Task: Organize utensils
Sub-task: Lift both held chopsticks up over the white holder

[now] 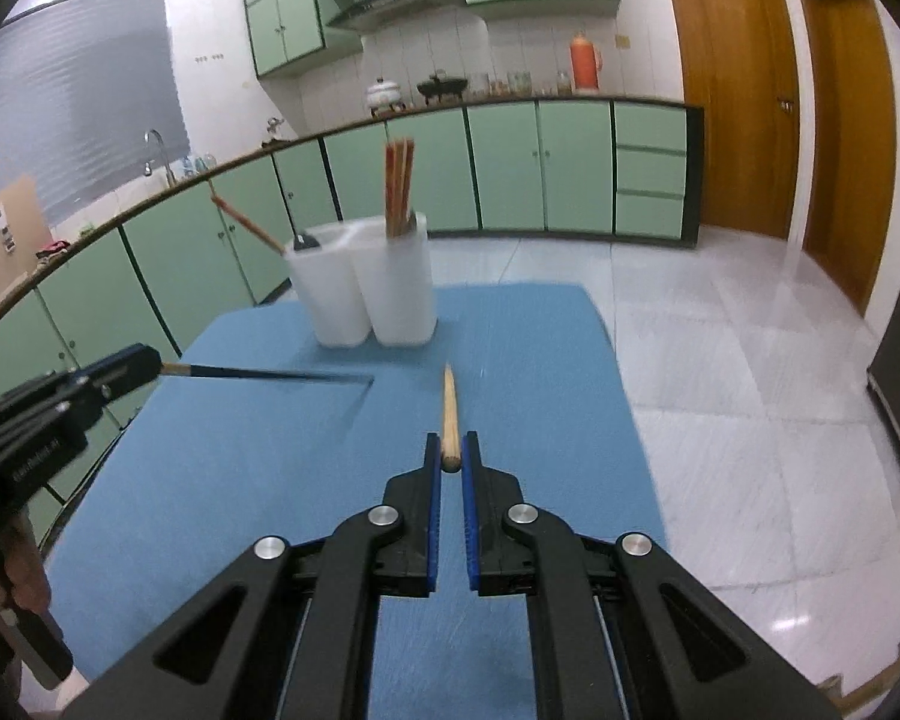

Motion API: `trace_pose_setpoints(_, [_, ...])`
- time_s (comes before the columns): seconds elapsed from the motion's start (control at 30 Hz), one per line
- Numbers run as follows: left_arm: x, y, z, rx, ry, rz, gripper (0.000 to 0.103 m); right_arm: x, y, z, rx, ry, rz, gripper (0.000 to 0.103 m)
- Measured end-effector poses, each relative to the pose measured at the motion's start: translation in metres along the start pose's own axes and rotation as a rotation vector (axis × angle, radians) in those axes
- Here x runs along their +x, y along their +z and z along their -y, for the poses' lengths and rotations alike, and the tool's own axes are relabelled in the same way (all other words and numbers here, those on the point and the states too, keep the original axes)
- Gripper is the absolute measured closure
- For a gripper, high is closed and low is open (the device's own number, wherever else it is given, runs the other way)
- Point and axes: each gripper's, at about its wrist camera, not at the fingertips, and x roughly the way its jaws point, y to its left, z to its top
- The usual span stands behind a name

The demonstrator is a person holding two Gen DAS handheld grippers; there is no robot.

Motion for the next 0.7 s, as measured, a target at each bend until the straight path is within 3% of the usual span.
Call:
trace_pose_setpoints(0.3, [-0.026,0.028,-0.002,-0.026,-0.032,0.092,0.097,-0.029,0.04,-0.013,-0.069,0.044,0.089,0.097])
trace_pose_setpoints(0.7, [-0.039,0.05,-0.012,-0.044,-0.065,0.139,0.097,-0.036,0.076,-0.026,-0.095,0.17,0.111,0.097])
